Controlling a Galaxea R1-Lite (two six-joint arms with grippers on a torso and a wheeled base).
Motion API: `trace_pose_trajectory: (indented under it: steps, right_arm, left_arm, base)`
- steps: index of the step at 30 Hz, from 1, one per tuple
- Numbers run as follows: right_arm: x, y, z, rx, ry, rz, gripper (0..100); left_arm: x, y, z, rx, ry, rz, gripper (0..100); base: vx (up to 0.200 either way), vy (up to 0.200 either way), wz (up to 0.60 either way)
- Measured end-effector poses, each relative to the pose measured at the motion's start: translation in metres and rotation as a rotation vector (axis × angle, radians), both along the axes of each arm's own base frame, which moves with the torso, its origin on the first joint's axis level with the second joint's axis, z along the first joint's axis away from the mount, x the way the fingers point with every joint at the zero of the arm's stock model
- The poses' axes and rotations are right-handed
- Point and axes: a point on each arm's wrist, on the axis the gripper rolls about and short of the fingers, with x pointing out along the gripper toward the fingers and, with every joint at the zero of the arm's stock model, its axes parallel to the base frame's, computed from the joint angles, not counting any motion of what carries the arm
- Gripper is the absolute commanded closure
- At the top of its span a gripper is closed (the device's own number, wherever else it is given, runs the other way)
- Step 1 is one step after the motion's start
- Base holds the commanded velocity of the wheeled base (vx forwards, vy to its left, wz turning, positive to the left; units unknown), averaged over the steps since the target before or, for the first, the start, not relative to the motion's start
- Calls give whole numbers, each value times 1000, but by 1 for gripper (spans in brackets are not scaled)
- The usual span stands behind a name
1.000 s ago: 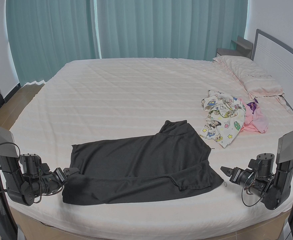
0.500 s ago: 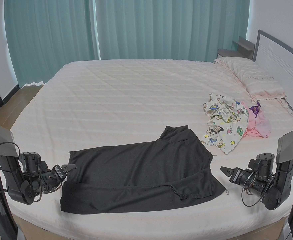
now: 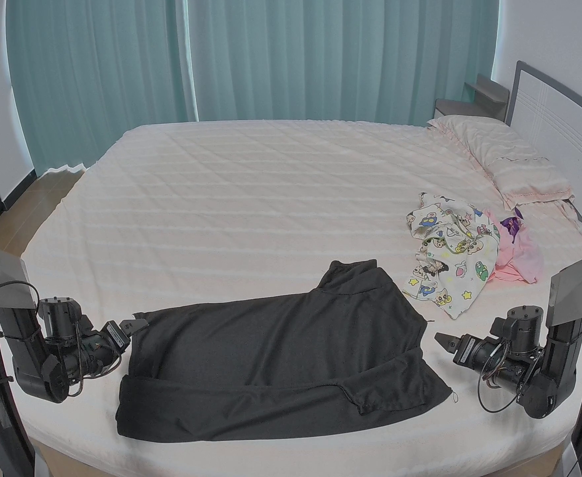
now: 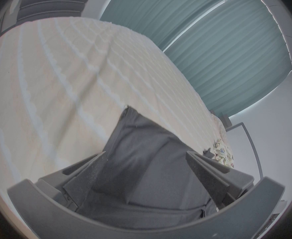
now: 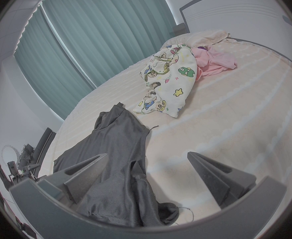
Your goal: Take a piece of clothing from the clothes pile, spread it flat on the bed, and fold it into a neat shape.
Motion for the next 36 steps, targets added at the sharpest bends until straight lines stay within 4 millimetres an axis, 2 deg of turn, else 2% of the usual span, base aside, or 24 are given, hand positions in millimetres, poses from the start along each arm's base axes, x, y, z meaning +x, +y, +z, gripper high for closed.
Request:
trace_pose_trajectory:
  steps: [4, 9, 19, 29, 30, 36]
  right_arm:
    - [-1, 1, 0, -2, 1, 3, 0]
    - [-4, 4, 1, -4, 6, 15, 0]
    - [-7, 7, 2, -10, 9, 28, 0]
    - [-7, 8, 1, -11, 10, 31, 0]
    - [-7, 8, 1, -12, 11, 31, 0]
    - [-7, 8, 1, -13, 12, 31, 0]
  left_arm:
    - [10, 1, 3, 29, -27, 42, 0]
    - [34, -4, 5, 78, -66, 77, 0]
    - [68, -11, -8, 230, -45, 20, 0]
    - [86, -11, -25, 292, -41, 16, 0]
    - [87, -11, -27, 293, -40, 15, 100]
    - [94, -6, -34, 295, -39, 26, 100]
  base:
    - [0, 0, 0]
    - [0, 0, 0]
    - [0, 0, 0]
    - [0, 0, 0]
    - [0, 0, 0]
    - [0, 0, 0]
